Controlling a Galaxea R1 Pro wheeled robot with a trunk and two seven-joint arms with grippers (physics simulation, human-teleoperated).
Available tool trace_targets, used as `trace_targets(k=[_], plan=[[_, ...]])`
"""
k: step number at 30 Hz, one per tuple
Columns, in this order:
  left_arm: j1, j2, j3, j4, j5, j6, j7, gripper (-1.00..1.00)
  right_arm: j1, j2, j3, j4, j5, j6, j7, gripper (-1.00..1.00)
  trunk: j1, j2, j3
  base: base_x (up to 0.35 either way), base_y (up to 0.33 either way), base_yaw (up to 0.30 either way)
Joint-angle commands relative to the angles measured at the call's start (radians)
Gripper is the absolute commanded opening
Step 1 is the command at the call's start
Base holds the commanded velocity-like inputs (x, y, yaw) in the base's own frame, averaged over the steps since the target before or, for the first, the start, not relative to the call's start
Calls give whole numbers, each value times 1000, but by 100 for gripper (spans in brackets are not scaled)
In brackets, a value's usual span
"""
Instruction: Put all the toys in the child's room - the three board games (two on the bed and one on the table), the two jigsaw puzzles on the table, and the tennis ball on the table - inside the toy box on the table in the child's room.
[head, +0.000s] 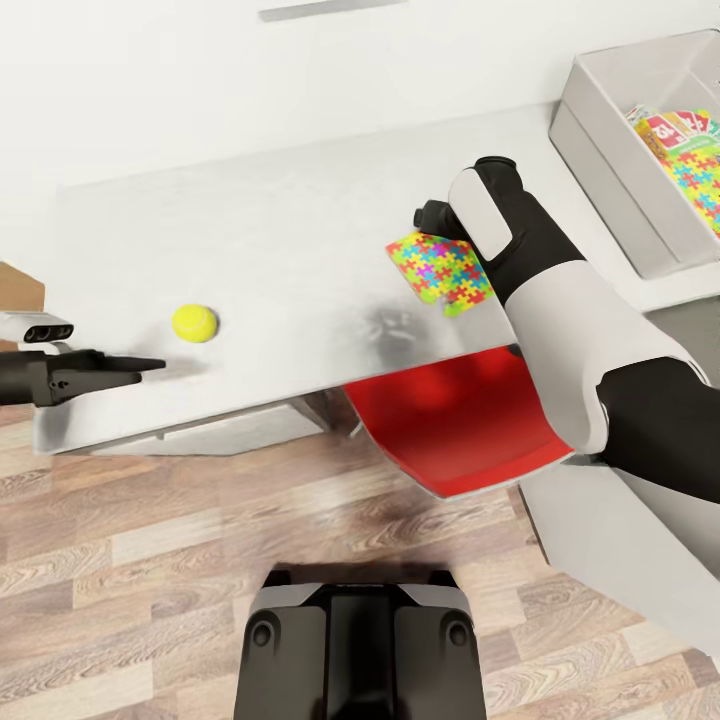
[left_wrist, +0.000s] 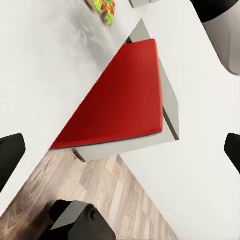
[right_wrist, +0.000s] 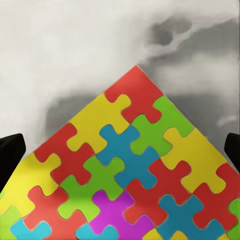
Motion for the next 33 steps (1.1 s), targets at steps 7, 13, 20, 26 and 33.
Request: trace_targets(k=[7, 13, 20, 26, 33], plan=[[-1, 1, 0, 0, 1, 12, -4, 100, -1, 1, 4, -1, -12, 2, -13, 100, 0, -2, -1, -306, 46, 0], [-1, 1, 1, 0, 1, 12, -4, 100, -7, 1, 4, -2, -12, 3, -14, 100, 0, -2, -1, -214, 169, 0], [-1, 1, 2, 0, 1, 12, -4, 100, -8, 1, 4, -2, -12, 3, -13, 100, 0, -2, -1, -38, 113, 0], [-1, 1, 2, 0, 1, 12, -4, 100, -8, 0, 5, -2, -12, 3, -13, 100, 0, -2, -1, -54, 73, 0], [-1, 1, 2, 0, 1, 12, -4, 100, -8, -1, 5, -2, -12, 3, -12, 100, 0, -2, -1, -101, 28, 0]])
